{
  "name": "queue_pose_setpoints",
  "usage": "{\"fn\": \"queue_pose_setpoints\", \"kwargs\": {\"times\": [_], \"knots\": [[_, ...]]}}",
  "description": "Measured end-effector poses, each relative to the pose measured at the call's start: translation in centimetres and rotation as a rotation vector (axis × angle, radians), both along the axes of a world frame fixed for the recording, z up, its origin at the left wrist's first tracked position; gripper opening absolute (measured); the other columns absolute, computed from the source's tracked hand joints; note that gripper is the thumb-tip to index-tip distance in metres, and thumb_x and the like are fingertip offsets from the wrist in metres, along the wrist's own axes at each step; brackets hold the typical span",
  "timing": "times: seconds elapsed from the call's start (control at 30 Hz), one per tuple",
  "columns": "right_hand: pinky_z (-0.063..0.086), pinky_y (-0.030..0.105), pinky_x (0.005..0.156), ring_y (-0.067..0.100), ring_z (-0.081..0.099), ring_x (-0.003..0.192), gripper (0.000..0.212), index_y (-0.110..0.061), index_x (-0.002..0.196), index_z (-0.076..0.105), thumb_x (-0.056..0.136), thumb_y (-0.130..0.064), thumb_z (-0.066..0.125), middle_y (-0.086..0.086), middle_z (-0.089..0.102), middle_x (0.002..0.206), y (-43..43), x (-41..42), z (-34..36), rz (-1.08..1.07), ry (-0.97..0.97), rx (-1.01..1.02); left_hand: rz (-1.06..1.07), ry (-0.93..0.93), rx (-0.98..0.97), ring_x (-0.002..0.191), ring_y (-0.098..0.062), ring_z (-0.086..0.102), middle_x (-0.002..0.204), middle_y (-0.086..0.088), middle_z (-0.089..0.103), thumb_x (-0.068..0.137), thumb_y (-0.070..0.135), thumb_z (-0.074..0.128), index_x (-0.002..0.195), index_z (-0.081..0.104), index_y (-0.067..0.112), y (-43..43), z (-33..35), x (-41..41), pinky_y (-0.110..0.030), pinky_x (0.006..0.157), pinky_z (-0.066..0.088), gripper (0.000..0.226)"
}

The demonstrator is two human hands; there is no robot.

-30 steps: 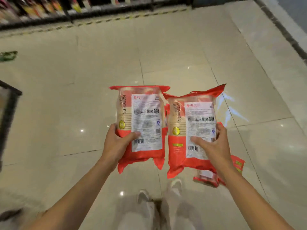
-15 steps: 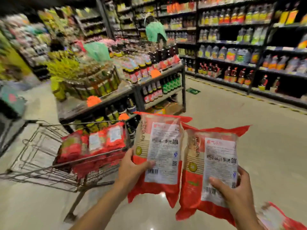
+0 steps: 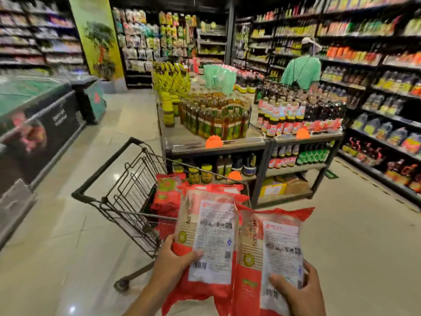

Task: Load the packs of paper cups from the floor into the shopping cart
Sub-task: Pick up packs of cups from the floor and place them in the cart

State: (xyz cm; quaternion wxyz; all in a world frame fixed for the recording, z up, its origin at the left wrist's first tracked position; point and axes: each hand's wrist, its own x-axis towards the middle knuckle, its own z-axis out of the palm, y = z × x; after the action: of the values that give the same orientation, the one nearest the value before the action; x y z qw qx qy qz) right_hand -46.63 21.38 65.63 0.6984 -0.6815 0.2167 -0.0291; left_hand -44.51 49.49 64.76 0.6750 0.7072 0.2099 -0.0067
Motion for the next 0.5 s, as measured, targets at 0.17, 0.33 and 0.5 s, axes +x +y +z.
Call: {"fn": "queue_pose_setpoints", "kwargs": {"times": [0.17,0.33,0.5], "knots": [[0.052,0.032,0.07,0.025,0.073,0.083,0.085,-0.011,0.128,0.051,0.057,0.009,0.092,0.012,0.071,0.106,7.8,5.7,-0.6,0.015,0.068,-0.015,0.028,0.069,-0.086,0.088,-0.024,0.079,0.101,-0.004,0.081,0.053,0.03,0.096,0.111,0.063,0.02,8.1,-1.6,5.9,-0.052,0.084,0.063,0.068],[0.057,0.037,0.071,0.023,0.076,0.08,0.077,-0.014,0.126,0.05,0.063,0.006,0.09,0.008,0.073,0.103,9.4,12.7,-2.1,-0.038,0.095,-0.082,-0.016,0.099,-0.132,0.083,-0.025,0.08,0.1,-0.007,0.081,0.071,0.012,0.09,0.115,0.062,0.015,11.2,-3.6,14.2,-0.047,0.077,0.064,0.052],[0.061,0.052,0.081,0.031,0.076,0.086,0.076,-0.017,0.127,0.047,0.067,0.001,0.089,0.011,0.073,0.107,8.5,23.3,-5.1,-0.048,0.134,-0.083,-0.019,0.181,-0.136,0.087,-0.029,0.079,0.104,-0.011,0.079,0.043,0.036,0.095,0.119,0.062,0.014,11.8,-6.3,24.7,-0.048,0.08,0.063,0.086]]}}
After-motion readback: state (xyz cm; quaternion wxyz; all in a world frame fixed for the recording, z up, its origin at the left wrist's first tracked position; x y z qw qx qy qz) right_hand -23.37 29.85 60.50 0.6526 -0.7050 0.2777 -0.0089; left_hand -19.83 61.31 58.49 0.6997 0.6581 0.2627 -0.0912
